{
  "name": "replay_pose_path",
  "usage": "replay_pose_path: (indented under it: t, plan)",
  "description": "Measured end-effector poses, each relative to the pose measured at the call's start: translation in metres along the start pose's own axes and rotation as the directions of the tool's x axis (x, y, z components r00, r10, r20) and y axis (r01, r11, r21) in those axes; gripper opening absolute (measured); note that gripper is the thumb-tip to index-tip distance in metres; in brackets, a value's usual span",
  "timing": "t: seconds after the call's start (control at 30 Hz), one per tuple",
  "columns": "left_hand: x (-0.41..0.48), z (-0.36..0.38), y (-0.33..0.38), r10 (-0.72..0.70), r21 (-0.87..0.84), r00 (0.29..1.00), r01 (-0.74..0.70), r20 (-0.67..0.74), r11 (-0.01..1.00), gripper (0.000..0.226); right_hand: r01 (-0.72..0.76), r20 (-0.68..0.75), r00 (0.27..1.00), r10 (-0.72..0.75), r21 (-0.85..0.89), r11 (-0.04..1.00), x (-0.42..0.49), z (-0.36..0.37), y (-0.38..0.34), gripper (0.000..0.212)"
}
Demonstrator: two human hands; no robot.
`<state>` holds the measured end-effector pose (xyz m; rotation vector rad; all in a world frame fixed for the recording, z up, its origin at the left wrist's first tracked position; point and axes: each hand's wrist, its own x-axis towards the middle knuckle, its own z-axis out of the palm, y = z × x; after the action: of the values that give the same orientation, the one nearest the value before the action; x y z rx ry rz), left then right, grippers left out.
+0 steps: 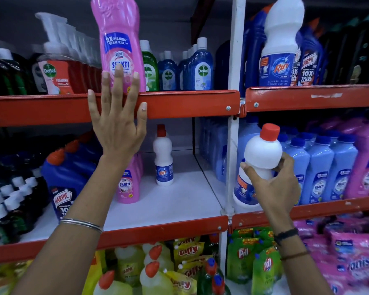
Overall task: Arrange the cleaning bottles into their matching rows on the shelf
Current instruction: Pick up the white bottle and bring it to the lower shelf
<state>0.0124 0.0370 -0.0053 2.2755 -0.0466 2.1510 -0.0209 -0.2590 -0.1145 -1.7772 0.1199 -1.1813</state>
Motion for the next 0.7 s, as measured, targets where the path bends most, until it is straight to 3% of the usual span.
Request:
replay_pose_path:
  t: [0.27, 0.5, 0.7]
  plan:
    - [0.002, -0.001, -0.027, 0.067, 0.061, 0.997, -0.065, -0.041, 0.996, 0.050, 0.009, 0.151, 0.988, -0.028, 0.120, 0.993, -0.037, 0.030, -0.060, 0.073]
    - [0.002, 0.009, -0.032, 0.115, 0.084, 0.982, -0.103, -0.153, 0.991, 0.047, -0.028, 0.357, 0.934, 0.010, 0.046, 0.999, -0.057, 0.121, -0.068, 0.075]
    - [0.004, 0.014, -0.033, 0.141, 0.097, 0.968, -0.123, -0.208, 0.988, 0.046, -0.056, 0.438, 0.897, 0.060, -0.022, 0.998, -0.058, 0.187, -0.057, 0.075]
